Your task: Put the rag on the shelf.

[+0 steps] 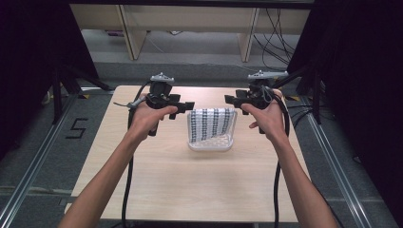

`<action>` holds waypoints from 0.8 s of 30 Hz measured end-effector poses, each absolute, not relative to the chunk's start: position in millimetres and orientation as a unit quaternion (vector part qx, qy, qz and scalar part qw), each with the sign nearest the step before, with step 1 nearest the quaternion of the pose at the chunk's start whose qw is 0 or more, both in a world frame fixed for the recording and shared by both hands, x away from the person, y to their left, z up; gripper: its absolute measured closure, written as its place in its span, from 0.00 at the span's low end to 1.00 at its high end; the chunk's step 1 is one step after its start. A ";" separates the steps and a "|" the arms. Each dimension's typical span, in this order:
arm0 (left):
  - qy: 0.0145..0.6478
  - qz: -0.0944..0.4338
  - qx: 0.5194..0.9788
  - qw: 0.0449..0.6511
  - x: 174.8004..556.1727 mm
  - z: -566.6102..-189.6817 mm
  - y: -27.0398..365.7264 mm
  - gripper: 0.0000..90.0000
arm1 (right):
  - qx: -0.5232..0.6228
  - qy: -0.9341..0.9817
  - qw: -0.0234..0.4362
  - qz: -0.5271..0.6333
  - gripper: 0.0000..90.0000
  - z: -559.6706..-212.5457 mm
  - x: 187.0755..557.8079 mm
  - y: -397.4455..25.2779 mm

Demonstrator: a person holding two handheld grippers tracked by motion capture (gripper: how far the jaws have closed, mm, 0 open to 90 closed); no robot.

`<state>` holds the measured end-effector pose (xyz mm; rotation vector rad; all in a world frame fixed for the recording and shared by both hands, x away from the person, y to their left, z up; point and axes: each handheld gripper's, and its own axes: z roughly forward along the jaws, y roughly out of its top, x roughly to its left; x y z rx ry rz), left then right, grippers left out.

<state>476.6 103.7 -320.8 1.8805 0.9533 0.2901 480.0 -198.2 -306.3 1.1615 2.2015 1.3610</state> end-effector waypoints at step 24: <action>0.369 0.112 0.775 0.501 434.9 -325.0 118.2 0.31 | 0.380 0.774 0.155 0.482 0.47 -306.4 446.0 -198.0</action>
